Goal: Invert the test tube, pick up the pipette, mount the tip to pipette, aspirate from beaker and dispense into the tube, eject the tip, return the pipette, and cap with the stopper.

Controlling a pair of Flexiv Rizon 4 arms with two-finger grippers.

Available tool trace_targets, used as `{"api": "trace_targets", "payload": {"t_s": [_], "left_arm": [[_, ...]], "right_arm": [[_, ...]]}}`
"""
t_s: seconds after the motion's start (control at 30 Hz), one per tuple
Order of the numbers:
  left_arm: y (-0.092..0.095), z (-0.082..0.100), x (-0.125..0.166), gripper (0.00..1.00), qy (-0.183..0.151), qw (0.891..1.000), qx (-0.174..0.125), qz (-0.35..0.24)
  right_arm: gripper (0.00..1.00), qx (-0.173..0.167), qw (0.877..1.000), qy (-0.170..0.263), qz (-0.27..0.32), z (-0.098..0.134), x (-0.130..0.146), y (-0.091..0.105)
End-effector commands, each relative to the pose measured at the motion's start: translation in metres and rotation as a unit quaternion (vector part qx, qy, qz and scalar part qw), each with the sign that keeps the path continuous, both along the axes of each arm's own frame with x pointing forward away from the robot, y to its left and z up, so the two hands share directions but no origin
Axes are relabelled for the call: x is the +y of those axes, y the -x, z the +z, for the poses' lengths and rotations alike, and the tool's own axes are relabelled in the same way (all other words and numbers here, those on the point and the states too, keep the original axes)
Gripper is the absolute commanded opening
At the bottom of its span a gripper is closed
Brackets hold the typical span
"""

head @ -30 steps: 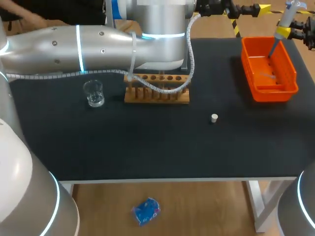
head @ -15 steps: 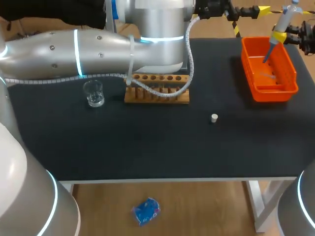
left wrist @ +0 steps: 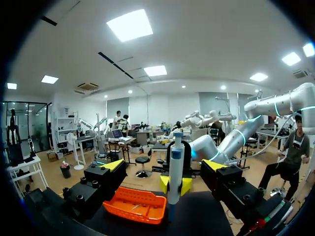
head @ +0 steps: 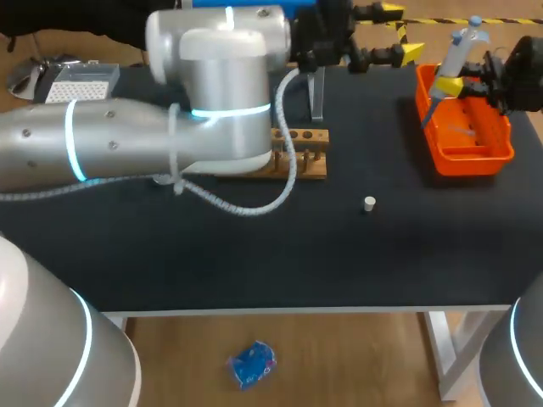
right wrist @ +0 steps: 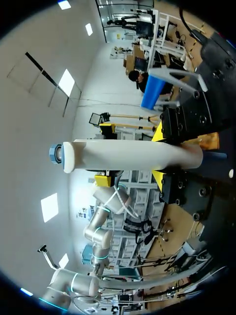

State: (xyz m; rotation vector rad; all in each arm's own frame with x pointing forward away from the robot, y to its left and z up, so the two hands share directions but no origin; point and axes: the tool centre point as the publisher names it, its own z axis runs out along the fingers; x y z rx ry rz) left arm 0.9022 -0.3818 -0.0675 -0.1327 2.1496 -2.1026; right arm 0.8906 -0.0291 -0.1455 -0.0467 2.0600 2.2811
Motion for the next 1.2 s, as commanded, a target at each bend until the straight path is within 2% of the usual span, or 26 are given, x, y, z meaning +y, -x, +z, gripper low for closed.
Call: {"api": "trace_targets", "payload": {"t_s": [0.03, 0.13, 0.8, 0.87, 0.97, 1.03, 1.2], "left_arm": [[0.034, -0.011, 0.063, 1.0, 0.015, 0.999, -0.002, 0.05], [0.041, -0.013, 0.082, 1.0, 0.012, 0.998, 0.004, 0.064], [0.041, -0.013, 0.082, 1.0, 0.012, 0.998, 0.004, 0.064], [0.039, -0.017, 0.088, 1.0, 0.018, 0.998, 0.008, 0.051], [0.04, -0.021, 0.099, 1.0, 0.017, 0.999, 0.02, 0.038], [0.041, -0.024, 0.108, 1.0, 0.006, 0.999, 0.028, 0.034], [0.044, -0.029, 0.128, 1.0, 0.01, 0.999, 0.019, 0.03]], "right_arm": [[0.0, 0.013, 1.0, -0.005, 0.01, -0.008, 0.032, 0.024], [0.0, 0.017, 0.999, -0.002, 0.028, -0.011, 0.049, 0.035], [0.0, 0.017, 0.999, -0.002, 0.028, -0.011, 0.049, 0.035], [0.0, 0.012, 0.999, 0.012, 0.033, -0.016, 0.058, 0.04], [0.0, 0.015, 0.999, 0.011, 0.041, -0.02, 0.069, 0.046], [0.0, 0.019, 0.999, 0.013, 0.048, -0.024, 0.076, 0.05], [0.0, 0.026, 0.998, 0.003, 0.065, -0.029, 0.099, 0.062]]}}
